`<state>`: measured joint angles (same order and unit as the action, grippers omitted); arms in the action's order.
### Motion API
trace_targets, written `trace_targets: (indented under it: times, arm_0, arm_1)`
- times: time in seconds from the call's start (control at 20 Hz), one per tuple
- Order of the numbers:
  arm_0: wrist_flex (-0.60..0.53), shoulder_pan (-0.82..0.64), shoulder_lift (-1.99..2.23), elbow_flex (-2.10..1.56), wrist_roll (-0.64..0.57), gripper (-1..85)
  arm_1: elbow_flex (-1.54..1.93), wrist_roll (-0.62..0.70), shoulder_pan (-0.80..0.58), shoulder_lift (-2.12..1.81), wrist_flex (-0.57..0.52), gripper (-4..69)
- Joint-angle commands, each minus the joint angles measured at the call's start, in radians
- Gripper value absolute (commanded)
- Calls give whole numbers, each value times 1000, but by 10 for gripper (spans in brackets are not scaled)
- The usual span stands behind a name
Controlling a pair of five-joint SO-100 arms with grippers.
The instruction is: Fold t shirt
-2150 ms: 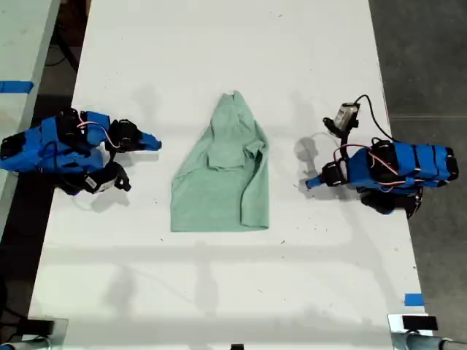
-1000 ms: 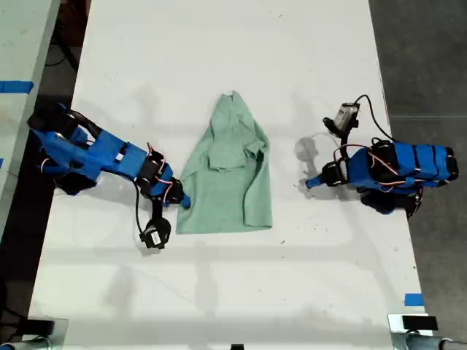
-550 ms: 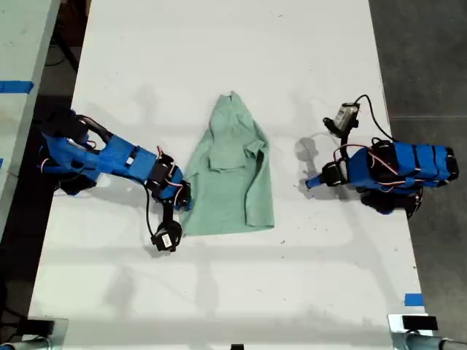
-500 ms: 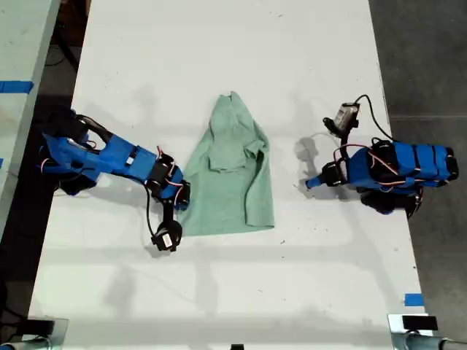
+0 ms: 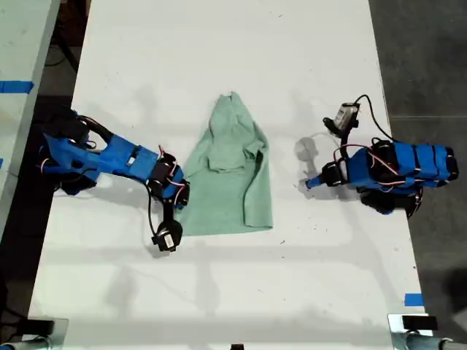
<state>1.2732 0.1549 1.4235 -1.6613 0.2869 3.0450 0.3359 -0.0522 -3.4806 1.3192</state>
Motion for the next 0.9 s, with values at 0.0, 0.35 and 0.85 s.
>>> trace_targets:
  times: [0.0,0.35,0.85]
  arm_0:
    - [126,15,26,173,32,-1]
    - [232,-44,-5,403,-37,-1]
    - [183,-178,-215,673,-181,-1]
  arm_1:
    - [69,3,11,-12,0,1]
    - [69,3,9,-12,0,1]
    - [69,8,9,-12,0,1]
